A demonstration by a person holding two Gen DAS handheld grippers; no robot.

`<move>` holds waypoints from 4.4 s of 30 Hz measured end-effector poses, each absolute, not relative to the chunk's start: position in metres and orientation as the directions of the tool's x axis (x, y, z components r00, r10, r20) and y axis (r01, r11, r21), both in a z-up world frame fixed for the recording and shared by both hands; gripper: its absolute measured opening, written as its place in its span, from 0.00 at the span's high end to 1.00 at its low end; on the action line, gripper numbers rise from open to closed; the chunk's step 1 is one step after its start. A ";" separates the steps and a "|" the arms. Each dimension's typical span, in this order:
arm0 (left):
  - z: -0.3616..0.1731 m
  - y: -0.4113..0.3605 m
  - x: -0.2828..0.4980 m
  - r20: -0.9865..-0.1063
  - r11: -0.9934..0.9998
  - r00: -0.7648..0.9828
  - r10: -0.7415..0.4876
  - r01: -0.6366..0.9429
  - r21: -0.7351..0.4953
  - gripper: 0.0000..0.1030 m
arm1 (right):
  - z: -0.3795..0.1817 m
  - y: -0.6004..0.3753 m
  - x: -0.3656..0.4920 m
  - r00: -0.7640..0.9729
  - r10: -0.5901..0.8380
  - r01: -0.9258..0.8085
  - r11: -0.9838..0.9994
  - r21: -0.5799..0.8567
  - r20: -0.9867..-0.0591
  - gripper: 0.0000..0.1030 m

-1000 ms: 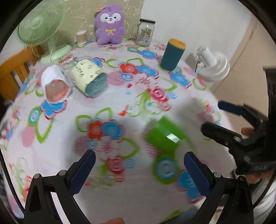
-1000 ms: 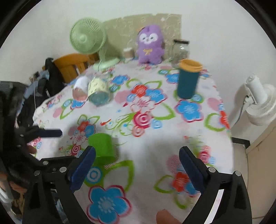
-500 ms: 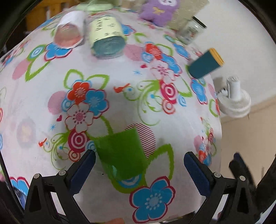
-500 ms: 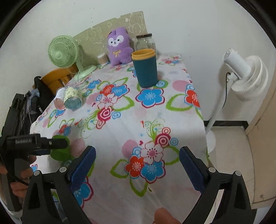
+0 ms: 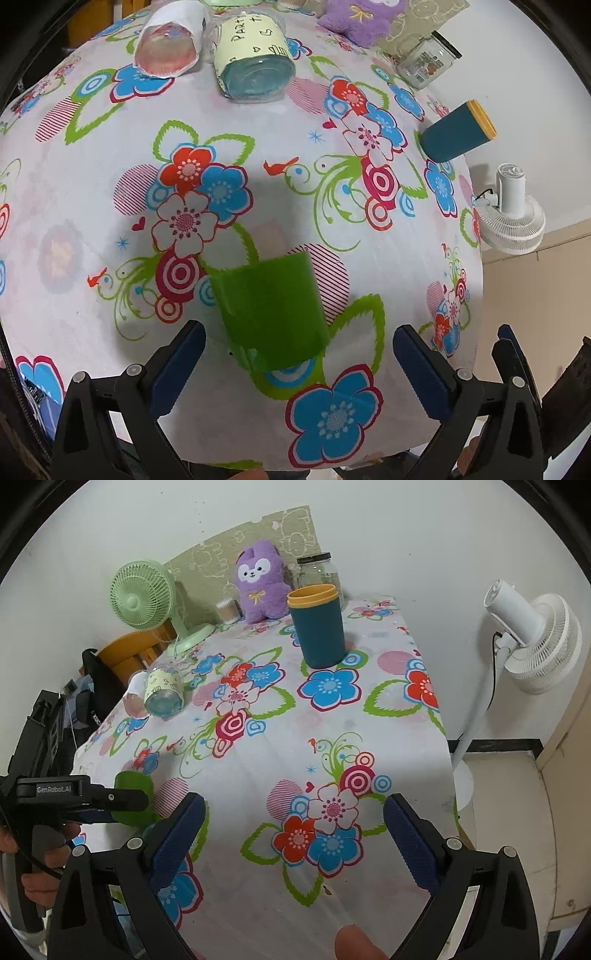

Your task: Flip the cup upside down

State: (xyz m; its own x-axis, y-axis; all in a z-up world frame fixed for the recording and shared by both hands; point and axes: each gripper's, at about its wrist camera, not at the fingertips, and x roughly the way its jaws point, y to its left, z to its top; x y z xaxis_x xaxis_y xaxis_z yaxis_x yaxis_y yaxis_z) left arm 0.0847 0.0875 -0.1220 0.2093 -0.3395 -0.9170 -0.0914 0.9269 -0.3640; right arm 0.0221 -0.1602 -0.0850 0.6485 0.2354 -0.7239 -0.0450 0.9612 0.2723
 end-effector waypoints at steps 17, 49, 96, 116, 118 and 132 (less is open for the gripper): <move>-0.126 0.090 0.089 -0.928 0.927 0.135 -0.348 -0.099 -0.362 0.48 | -0.088 -0.157 0.023 0.658 0.271 -0.049 0.946 0.319 -0.702 0.05; -0.093 0.079 0.094 -0.954 0.799 -0.223 0.198 0.601 0.025 0.48 | -0.105 -0.083 -0.013 0.605 0.461 -0.285 0.886 0.365 -0.649 0.05; -0.096 0.044 0.103 -0.858 0.572 -0.132 0.496 0.793 0.209 0.10 | -0.101 -0.043 -0.013 0.579 0.518 -0.427 0.850 0.307 -0.630 0.05; -0.060 0.091 0.100 -0.956 0.701 0.000 0.293 0.680 0.215 0.06 | -0.079 -0.016 0.001 0.591 0.451 -0.386 0.886 0.257 -0.669 0.05; -0.055 0.095 0.098 -0.966 0.714 0.030 0.256 0.668 0.210 0.06 | -0.076 -0.014 0.003 0.590 0.441 -0.375 0.891 0.254 -0.676 0.05; -0.031 0.137 0.092 -0.976 0.820 0.185 0.111 0.538 0.195 0.06 | -0.045 0.013 0.000 0.650 0.370 -0.389 0.912 0.128 -0.664 0.03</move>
State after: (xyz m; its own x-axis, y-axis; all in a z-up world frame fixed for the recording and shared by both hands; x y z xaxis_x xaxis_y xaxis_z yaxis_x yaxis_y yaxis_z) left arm 0.0920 0.1374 -0.0310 0.1851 0.1112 -0.9764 0.5381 0.8199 0.1954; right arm 0.0000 0.0127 -0.0449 0.6501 0.3700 -0.6636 -0.3889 0.9124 0.1277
